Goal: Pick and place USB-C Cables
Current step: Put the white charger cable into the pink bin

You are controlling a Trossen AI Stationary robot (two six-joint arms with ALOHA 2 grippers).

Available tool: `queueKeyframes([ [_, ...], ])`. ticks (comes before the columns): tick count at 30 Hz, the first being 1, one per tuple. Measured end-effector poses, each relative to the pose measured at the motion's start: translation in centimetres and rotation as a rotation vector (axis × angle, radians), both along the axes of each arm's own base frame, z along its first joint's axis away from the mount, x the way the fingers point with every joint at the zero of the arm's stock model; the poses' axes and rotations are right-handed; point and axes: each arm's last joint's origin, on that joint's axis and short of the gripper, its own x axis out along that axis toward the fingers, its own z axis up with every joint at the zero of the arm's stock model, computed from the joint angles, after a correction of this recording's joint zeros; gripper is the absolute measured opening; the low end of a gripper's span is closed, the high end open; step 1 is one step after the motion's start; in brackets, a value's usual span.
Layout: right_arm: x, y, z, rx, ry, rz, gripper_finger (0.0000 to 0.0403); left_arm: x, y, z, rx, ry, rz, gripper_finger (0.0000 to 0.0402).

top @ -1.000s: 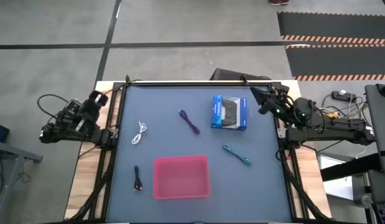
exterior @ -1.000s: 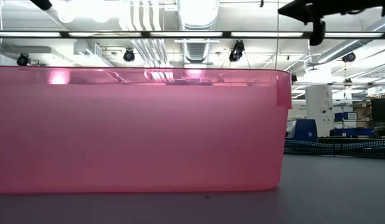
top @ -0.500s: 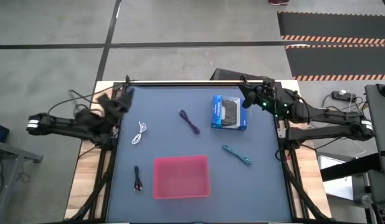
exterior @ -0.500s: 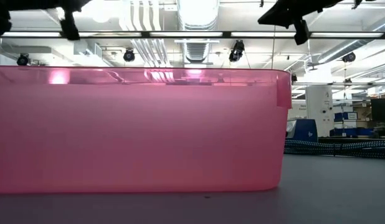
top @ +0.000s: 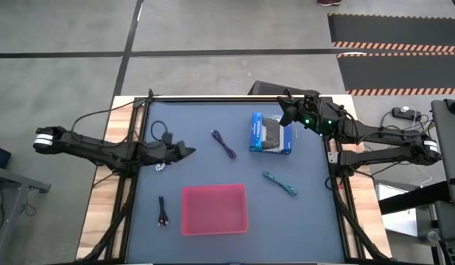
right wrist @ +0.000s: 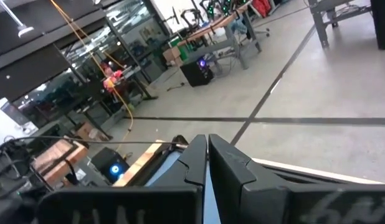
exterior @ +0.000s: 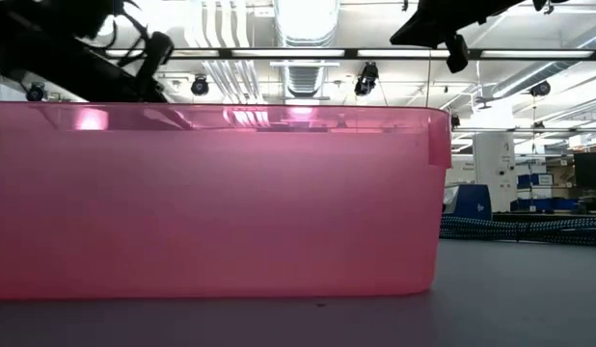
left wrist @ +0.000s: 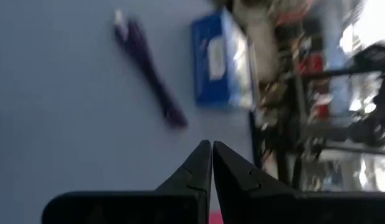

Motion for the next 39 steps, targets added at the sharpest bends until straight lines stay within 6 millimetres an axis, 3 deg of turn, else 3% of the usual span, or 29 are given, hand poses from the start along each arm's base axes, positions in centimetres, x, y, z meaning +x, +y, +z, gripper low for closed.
queueKeyframes([
  [8,0.0,0.0,0.0,0.001,0.002,0.0,0.0009,1.4,0.1,1.9,-0.095,0.351,-0.091,0.0],
  [14,0.0,0.0,0.0,-0.002,0.005,0.0,0.0009,0.1,0.3,4.6,-0.18,0.738,-0.084,0.0],
  [17,0.0,0.0,0.0,-0.023,0.022,-0.006,0.0009,-0.3,0.4,6.6,-0.162,0.846,-0.07,0.0],
  [23,0.0,0.0,0.0,-0.032,0.03,-0.006,0.0009,0.3,0.5,8.4,-0.037,0.827,-0.116,0.0],
  [39,0.0,0.0,0.0,-0.034,0.032,-0.006,0.0009,1.5,0.5,7.7,-0.045,0.79,-0.136,0.0],
])
